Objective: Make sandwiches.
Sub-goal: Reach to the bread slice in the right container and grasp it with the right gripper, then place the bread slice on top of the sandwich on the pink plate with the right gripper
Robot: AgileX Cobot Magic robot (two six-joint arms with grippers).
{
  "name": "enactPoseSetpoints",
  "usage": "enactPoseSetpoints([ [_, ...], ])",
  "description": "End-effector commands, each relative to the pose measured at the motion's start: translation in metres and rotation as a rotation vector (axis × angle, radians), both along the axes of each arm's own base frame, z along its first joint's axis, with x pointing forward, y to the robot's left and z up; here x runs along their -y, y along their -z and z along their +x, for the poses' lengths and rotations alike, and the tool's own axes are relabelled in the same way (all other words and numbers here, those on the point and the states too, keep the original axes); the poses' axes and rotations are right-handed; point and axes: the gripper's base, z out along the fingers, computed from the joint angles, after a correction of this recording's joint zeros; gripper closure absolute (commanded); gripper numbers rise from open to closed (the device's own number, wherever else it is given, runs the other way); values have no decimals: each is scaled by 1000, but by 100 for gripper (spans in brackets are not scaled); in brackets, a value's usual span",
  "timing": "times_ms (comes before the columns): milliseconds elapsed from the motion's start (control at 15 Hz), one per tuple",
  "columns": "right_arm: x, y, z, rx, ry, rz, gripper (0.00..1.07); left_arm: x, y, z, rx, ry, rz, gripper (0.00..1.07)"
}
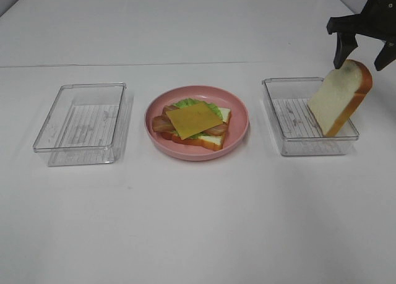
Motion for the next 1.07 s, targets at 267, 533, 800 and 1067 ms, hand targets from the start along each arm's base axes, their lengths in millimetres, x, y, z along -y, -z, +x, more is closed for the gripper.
enactPoseSetpoints([
  [267, 1, 22, 4, -55, -22, -7, 47, -1, 0, -3, 28, 1, -12, 39],
  [533, 1, 22, 2, -84, -22, -5, 98, -1, 0, -3, 28, 1, -12, 39],
  [800, 0, 11, -2, -79, -14, -2, 107, -1, 0, -3, 28, 1, -12, 39],
  [1067, -7, -33, -13, 17, 12, 78, 107, -1, 0, -3, 28, 1, -12, 39],
])
